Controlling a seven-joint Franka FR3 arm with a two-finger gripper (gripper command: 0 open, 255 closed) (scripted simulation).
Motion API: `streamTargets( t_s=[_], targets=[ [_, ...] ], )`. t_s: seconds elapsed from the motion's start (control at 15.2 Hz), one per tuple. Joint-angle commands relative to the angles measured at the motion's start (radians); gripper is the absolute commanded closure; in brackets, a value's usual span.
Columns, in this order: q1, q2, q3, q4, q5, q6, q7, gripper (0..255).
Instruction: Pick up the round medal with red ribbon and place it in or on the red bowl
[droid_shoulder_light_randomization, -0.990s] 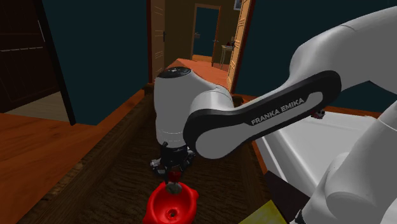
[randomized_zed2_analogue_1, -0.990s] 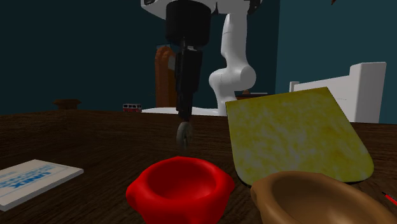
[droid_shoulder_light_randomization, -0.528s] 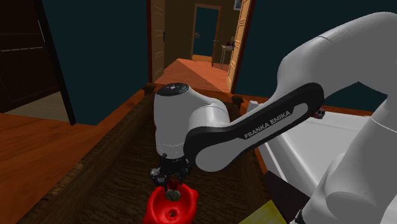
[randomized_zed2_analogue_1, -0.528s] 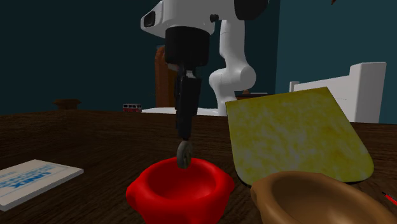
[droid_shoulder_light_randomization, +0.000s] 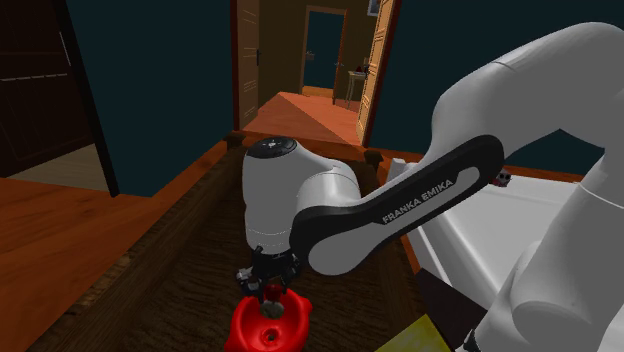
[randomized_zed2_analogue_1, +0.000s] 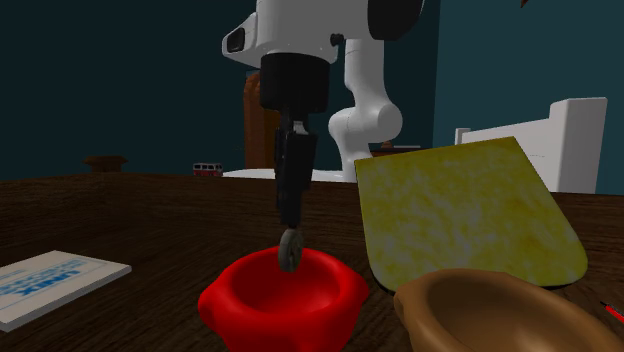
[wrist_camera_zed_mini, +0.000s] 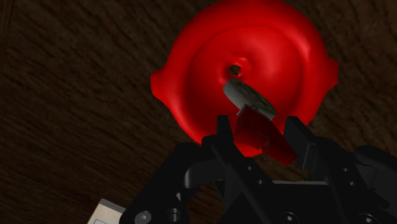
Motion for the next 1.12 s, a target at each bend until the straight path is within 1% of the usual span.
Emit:
streamTargets(
  t_s=[0.0, 0.33, 0.59, 1.06],
  targets=[
    [0.000, 0.000, 0.000, 0.000, 0.000, 0.000, 0.000, 0],
    [0.000, 0.000, 0.000, 0.000, 0.000, 0.000, 0.000, 0],
    [0.003, -0.078, -0.004, 0.067, 0.066, -0.124, -0.048, 0],
    [0.004, -0.078, -0.005, 0.067, 0.066, -0.124, -0.048, 0]
  ],
)
